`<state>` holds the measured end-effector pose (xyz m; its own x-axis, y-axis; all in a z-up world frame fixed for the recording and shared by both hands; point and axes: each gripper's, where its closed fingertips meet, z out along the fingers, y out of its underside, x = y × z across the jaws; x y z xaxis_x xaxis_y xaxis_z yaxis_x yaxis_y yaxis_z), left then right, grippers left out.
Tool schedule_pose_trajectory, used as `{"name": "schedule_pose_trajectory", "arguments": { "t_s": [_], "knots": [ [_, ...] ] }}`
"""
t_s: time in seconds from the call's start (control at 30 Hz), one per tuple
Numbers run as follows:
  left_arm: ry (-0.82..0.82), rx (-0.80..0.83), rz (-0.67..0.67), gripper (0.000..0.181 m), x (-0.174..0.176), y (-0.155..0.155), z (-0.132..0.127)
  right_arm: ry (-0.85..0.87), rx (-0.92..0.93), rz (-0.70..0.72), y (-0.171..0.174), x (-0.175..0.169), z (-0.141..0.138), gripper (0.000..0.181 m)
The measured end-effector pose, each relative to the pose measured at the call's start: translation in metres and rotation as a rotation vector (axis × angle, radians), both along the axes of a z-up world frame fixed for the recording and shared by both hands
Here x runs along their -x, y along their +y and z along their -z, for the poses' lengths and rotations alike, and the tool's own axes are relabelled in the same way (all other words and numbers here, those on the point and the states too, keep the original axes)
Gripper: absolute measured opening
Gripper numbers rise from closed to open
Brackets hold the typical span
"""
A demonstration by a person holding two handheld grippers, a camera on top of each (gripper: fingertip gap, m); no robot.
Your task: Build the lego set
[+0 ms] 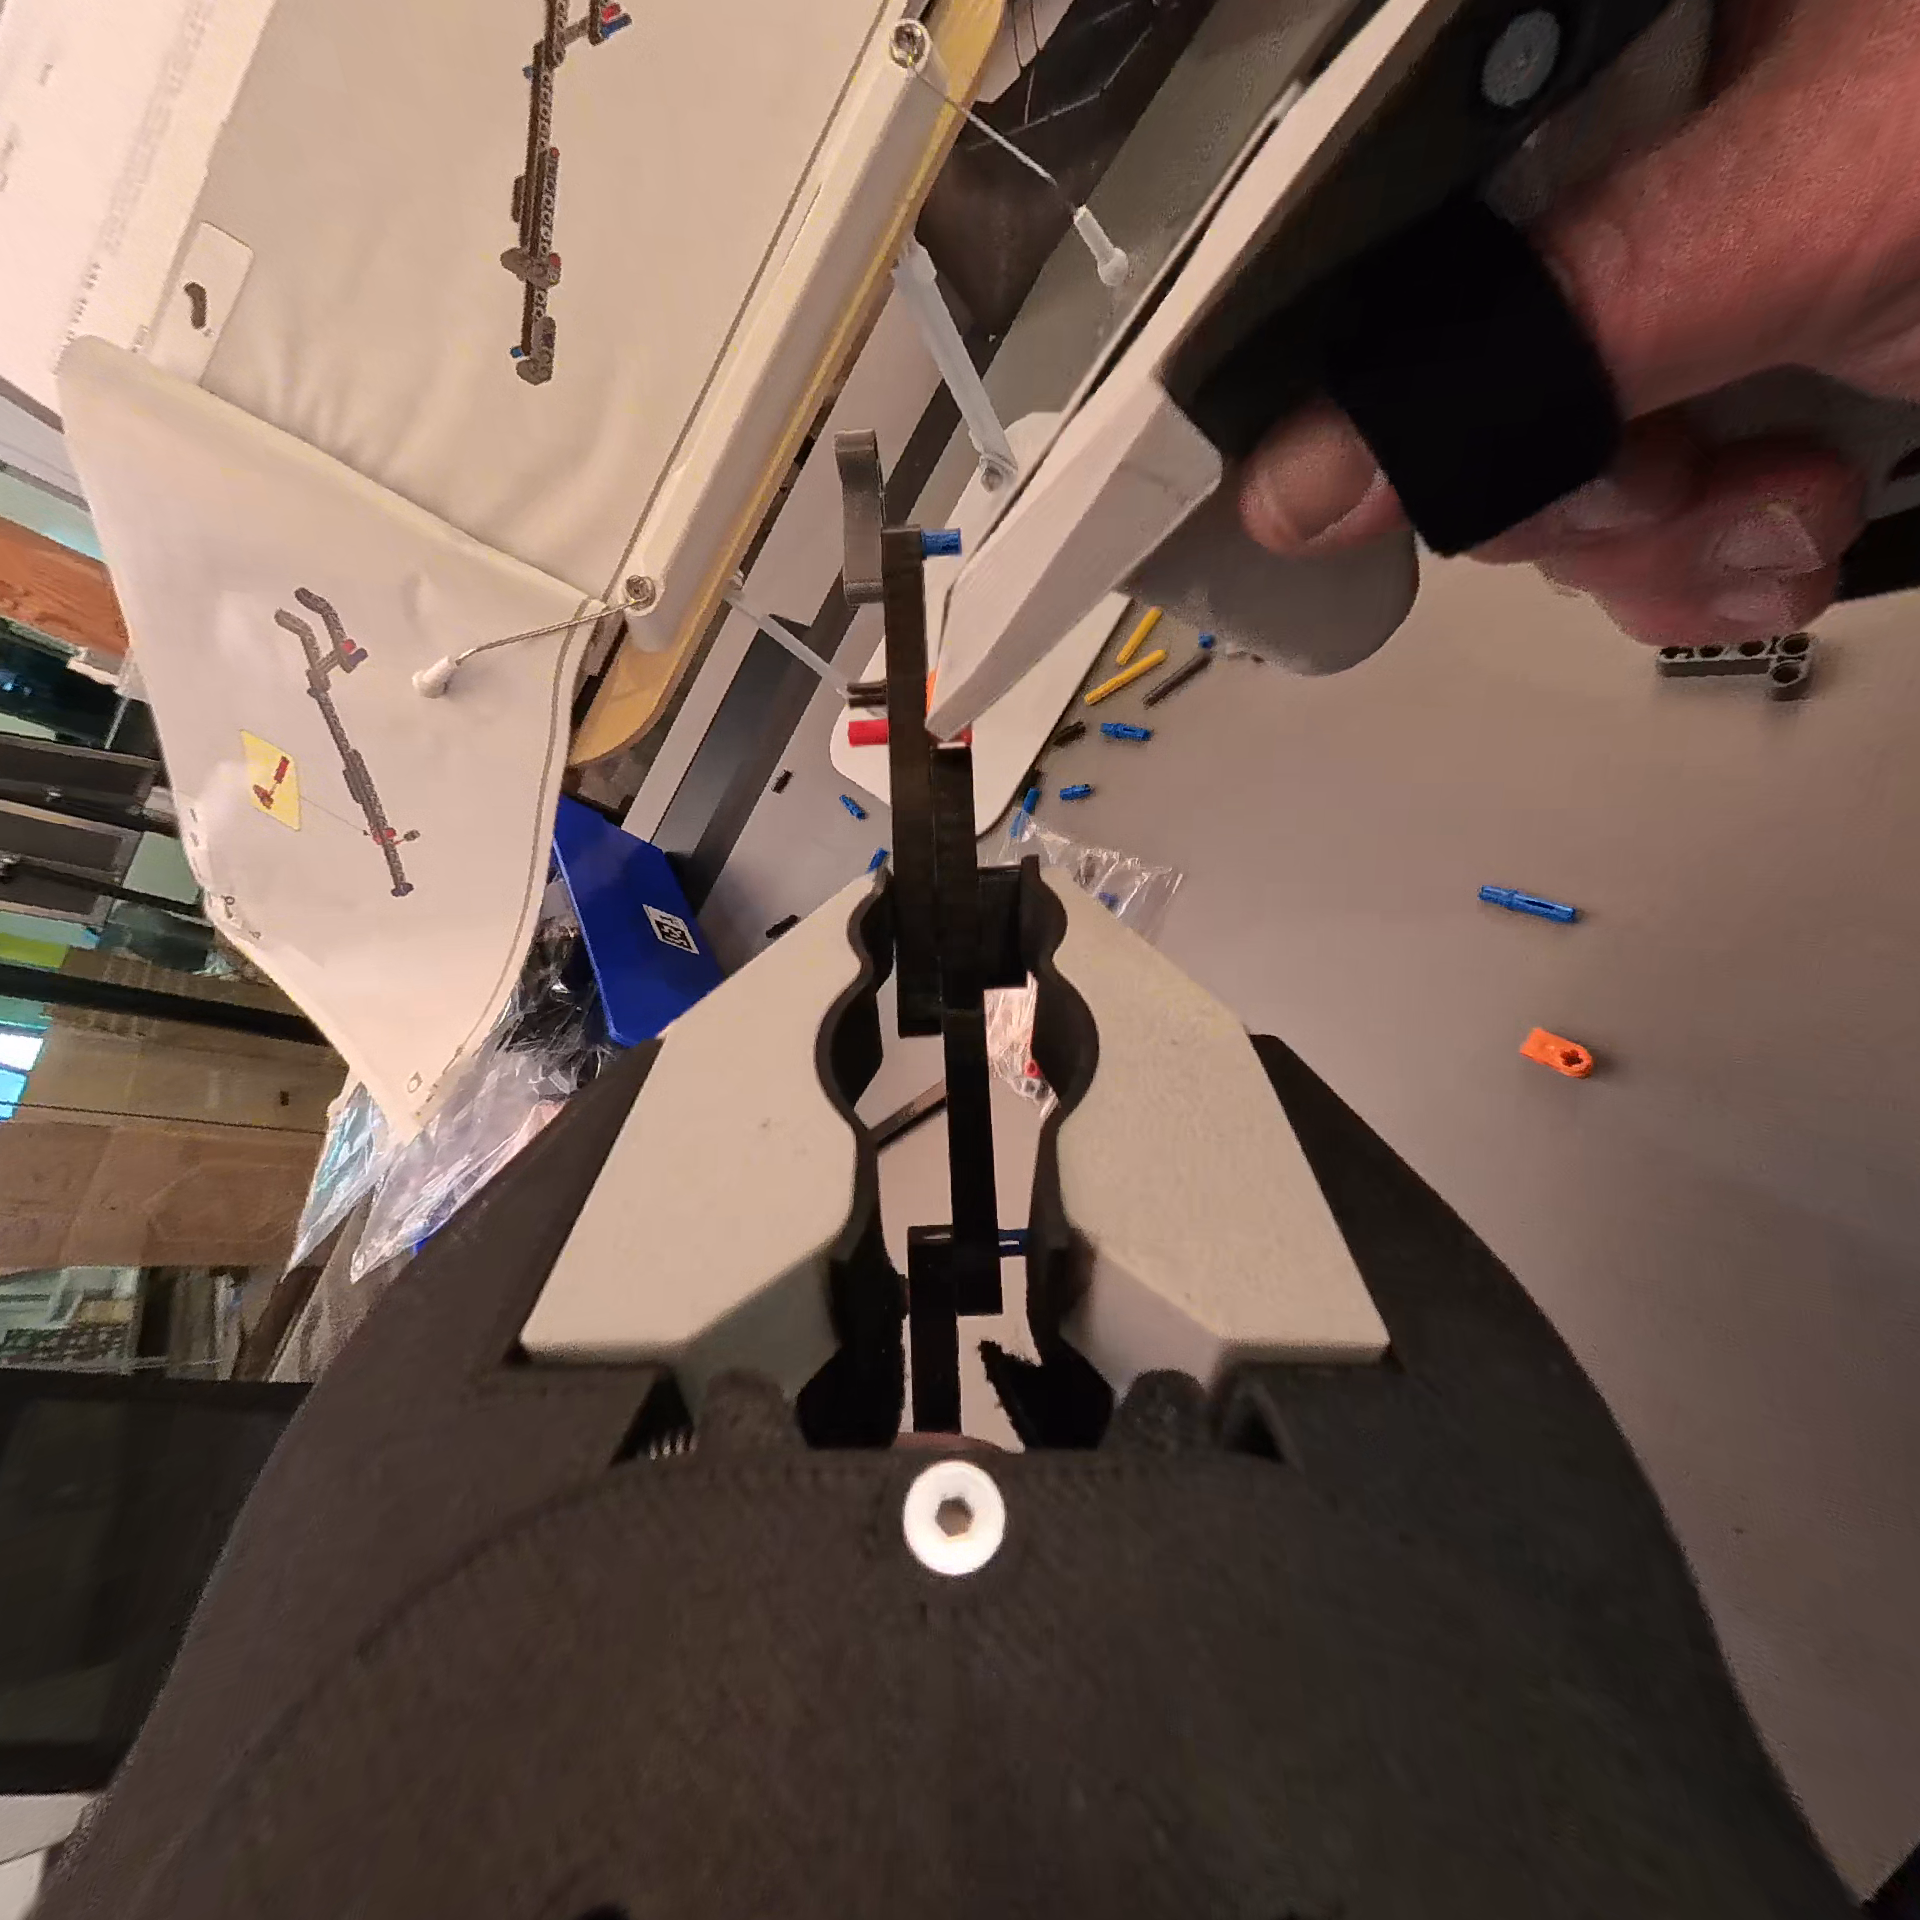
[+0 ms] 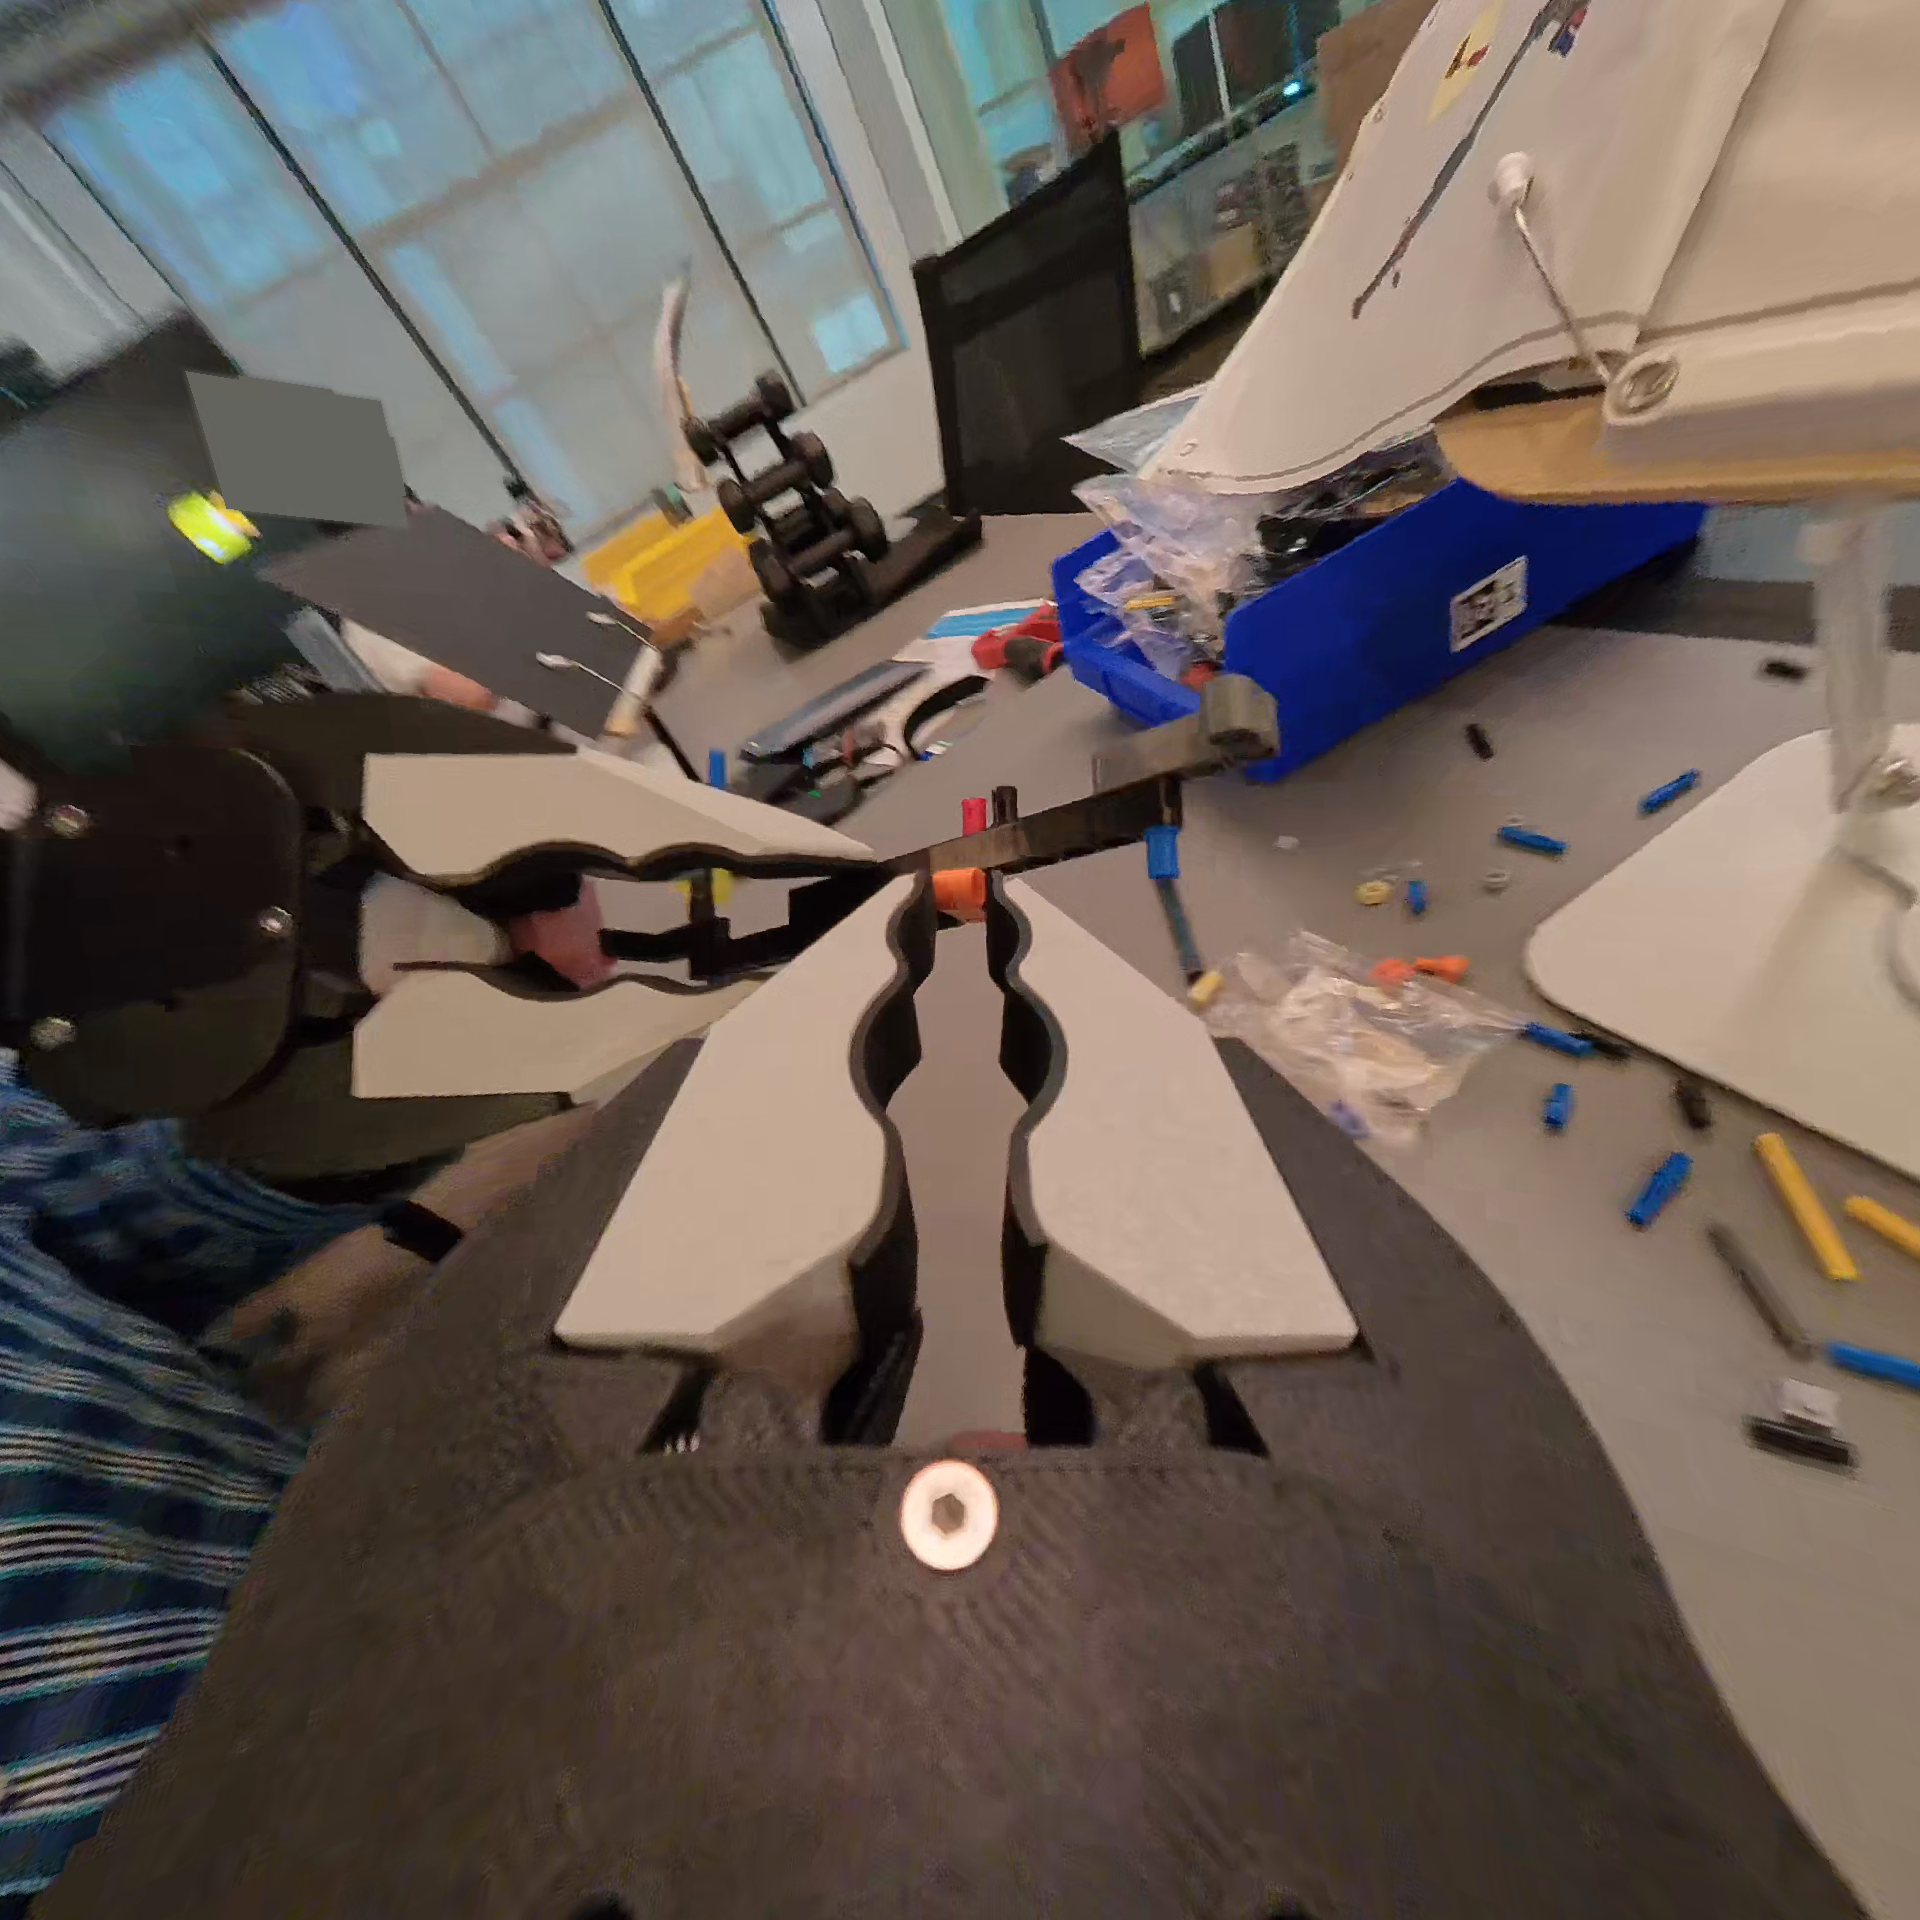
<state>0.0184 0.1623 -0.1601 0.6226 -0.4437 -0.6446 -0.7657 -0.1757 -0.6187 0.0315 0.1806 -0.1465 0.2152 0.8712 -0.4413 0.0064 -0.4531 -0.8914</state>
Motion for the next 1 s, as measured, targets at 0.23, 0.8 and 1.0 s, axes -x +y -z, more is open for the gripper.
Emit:
{"name": "schedule_pose_trajectory", "arguments": {
  "t_s": [0.23, 0.8, 1.0],
  "knots": [
    [-0.088, -0.014, 0.028, 0.021, -0.002, -0.001, -0.009, 0.262, 0.328, -0.135, 0.001, -0.003, -0.011, 0.006],
    [-0.18, -0.065, 0.092, 0.021, -0.008, 0.0, -0.019, 0.406, 0.47, -0.22, 0.002, -0.008, -0.023, 0.006],
    [-0.222, -0.119, 0.135, 0.021, -0.005, 0.0, -0.022, 0.515, 0.605, -0.254, 0.001, -0.006, -0.027, 0.006]
  ]
}}
